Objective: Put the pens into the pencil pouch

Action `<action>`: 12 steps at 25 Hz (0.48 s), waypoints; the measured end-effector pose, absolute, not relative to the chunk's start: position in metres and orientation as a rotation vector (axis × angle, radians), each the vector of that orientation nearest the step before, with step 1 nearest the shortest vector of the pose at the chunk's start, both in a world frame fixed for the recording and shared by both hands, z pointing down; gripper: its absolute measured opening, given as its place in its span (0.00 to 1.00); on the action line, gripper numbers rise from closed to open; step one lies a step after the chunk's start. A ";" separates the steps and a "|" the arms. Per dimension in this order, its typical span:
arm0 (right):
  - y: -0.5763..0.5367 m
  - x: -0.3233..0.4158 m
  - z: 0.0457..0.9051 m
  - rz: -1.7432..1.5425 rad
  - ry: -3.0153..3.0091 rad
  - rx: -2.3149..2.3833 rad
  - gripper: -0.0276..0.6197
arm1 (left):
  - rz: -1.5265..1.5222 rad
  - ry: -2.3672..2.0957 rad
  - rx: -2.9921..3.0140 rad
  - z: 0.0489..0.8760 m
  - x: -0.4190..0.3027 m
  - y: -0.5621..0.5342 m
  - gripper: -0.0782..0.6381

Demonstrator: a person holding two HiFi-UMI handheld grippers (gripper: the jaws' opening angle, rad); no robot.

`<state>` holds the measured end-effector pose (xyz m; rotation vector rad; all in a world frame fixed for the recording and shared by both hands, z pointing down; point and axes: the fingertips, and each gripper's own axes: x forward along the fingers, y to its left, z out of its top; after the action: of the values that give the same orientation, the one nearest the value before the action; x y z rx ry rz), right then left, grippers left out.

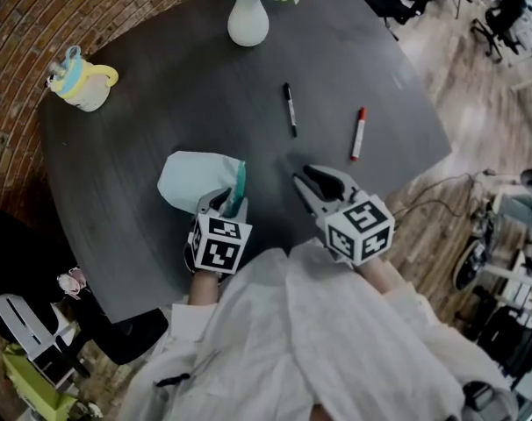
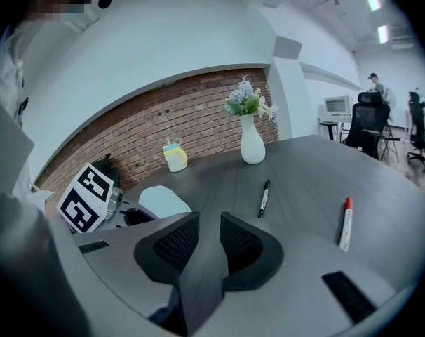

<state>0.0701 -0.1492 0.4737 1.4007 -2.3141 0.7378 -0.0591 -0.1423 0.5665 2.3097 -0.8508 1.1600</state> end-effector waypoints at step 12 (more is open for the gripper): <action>-0.161 0.097 0.473 0.747 -2.317 1.334 0.16 | 1.083 -0.946 2.287 0.557 -0.062 -0.151 0.17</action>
<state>0.0967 -0.1606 0.4727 1.3344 -2.3174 0.7466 -0.0618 -0.1510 0.5574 2.2870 -0.9460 1.0831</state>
